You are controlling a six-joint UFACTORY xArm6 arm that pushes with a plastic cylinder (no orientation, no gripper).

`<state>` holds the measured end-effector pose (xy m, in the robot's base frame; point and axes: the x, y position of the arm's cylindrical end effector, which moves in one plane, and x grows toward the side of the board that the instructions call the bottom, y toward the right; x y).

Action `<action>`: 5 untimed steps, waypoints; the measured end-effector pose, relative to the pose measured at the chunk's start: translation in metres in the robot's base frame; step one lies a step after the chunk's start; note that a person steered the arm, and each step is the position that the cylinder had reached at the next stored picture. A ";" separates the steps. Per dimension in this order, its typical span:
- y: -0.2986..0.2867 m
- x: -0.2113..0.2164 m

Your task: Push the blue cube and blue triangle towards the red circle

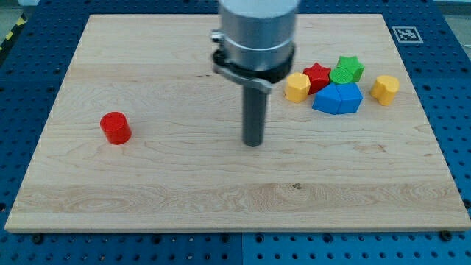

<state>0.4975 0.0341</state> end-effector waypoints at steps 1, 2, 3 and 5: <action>0.002 0.000; 0.014 0.000; 0.068 0.000; 0.154 0.000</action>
<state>0.4975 0.1881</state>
